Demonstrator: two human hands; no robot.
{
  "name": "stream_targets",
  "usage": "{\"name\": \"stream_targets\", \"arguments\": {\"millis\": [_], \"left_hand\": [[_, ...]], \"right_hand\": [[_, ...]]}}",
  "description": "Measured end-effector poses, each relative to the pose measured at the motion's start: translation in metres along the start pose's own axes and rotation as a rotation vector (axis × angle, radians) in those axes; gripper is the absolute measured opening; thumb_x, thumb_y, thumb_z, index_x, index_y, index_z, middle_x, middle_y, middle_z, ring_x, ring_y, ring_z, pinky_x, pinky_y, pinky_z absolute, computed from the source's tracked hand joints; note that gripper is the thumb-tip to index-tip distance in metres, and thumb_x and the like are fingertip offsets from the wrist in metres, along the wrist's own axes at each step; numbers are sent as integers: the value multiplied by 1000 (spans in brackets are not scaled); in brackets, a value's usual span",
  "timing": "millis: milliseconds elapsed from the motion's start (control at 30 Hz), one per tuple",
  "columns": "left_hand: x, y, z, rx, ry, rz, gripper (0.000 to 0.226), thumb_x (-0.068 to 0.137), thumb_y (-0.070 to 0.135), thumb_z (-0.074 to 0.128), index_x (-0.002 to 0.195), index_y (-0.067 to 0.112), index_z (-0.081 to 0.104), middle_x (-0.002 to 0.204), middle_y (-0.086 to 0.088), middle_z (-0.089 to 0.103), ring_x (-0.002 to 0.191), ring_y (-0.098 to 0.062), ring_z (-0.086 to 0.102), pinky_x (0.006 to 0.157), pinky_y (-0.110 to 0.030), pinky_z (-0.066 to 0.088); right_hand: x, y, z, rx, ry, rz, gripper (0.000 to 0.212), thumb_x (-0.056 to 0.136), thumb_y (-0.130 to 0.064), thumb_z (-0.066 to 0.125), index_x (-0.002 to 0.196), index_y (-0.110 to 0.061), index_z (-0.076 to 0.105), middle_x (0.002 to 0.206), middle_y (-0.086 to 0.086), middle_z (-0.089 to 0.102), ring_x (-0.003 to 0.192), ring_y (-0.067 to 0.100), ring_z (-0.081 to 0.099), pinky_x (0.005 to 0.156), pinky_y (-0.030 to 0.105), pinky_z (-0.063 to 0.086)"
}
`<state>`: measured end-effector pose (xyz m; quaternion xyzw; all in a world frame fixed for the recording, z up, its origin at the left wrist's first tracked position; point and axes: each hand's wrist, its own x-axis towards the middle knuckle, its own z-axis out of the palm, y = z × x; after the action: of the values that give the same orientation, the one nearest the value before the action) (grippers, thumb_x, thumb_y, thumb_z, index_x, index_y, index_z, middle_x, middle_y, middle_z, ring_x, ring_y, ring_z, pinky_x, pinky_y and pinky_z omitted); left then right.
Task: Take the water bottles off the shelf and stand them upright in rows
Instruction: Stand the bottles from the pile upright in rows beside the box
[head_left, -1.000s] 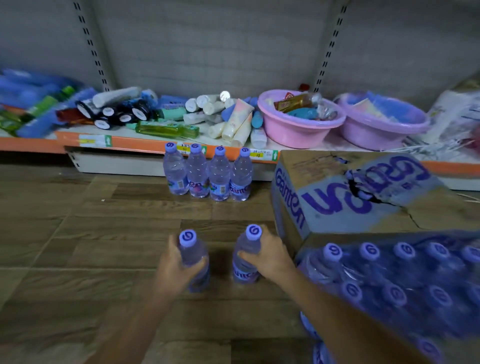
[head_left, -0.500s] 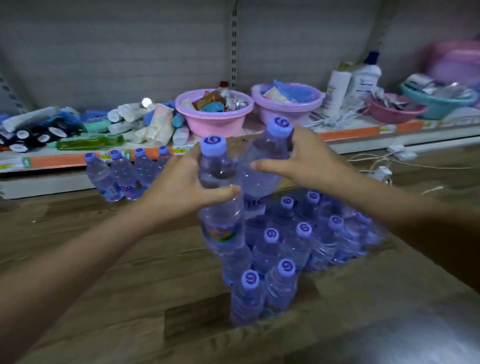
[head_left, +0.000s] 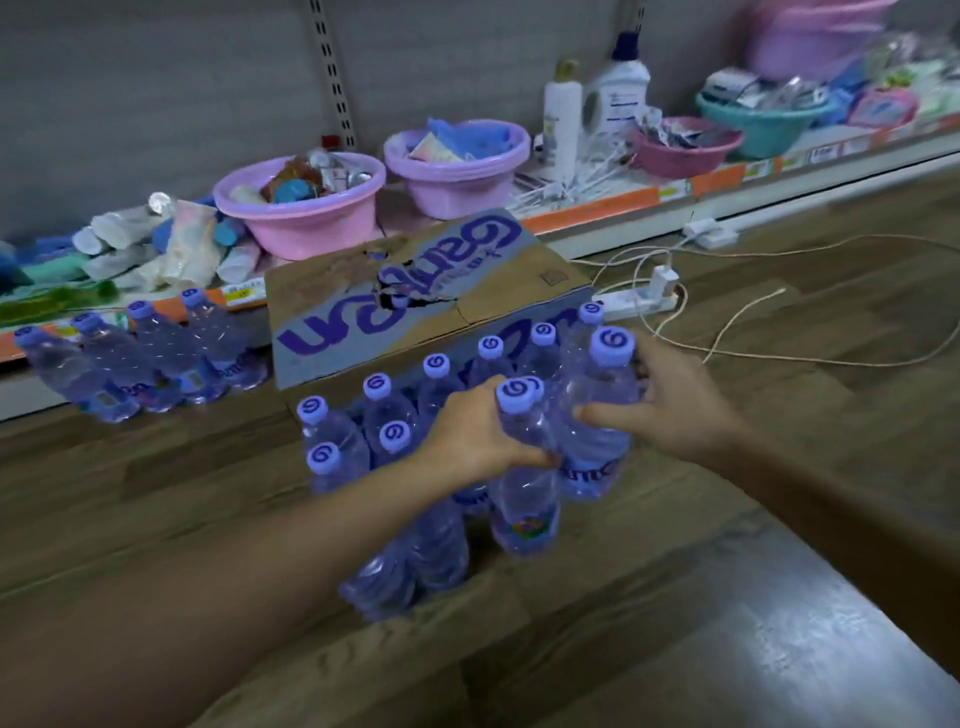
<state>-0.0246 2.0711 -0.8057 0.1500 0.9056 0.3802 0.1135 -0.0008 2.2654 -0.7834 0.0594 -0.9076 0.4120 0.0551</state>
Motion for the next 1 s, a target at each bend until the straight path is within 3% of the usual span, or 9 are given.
{"name": "stream_targets", "arguments": {"millis": [100,233,333,433,667,733,867,1000], "left_hand": [[1,-25,15,131,32,-78,43,57,37,82,67,27,41,68,11,49,67,-7,49,51,-20,30],[1,-44,18,196,11,-160,46,58,34,83,60,13,42,60,2,51,58,-10,47,49,-23,33],[3,-45,18,291,-66,-152,44,57,39,82,73,6,57,69,-9,59,65,-18,54,58,-33,42],[3,-41,19,390,-166,-113,50,61,41,79,93,6,62,91,-14,65,85,-26,61,71,-41,50],[-2,-41,19,499,-238,-26,49,67,44,75,97,11,55,96,-9,63,89,-26,58,74,-41,50],[-3,-42,15,480,-284,4,51,68,46,74,98,10,54,97,-10,62,91,-26,58,76,-42,51],[-4,-38,-18,386,-348,143,52,76,53,64,107,13,54,105,-6,62,96,-20,58,83,-36,50],[-21,-52,-87,355,-268,221,42,85,48,55,104,11,59,102,-5,67,92,-16,61,80,-27,48]], "right_hand": [[-6,23,34,20,-85,10,50,63,-30,83,103,-14,57,103,-2,66,99,17,60,85,36,47],[-4,40,65,43,-146,27,43,64,-27,82,78,-31,42,78,-16,51,83,13,50,61,20,37],[-4,51,80,50,-176,80,46,65,-22,80,75,-33,37,75,-18,48,82,11,48,57,13,38],[-4,58,87,99,-166,144,41,67,-17,79,91,-24,46,90,-9,56,88,11,51,60,5,40],[-6,62,91,74,-266,171,49,67,-13,79,104,-15,48,106,2,60,99,18,56,74,28,44],[-6,59,94,74,-272,183,47,69,-13,79,102,-17,47,102,0,59,99,18,56,72,25,43],[10,32,87,121,-115,245,40,74,-29,76,103,-20,50,105,-5,55,102,12,51,79,24,37],[34,-28,87,134,57,68,29,78,-28,71,100,-23,53,108,-1,54,103,13,48,85,26,34]]}}
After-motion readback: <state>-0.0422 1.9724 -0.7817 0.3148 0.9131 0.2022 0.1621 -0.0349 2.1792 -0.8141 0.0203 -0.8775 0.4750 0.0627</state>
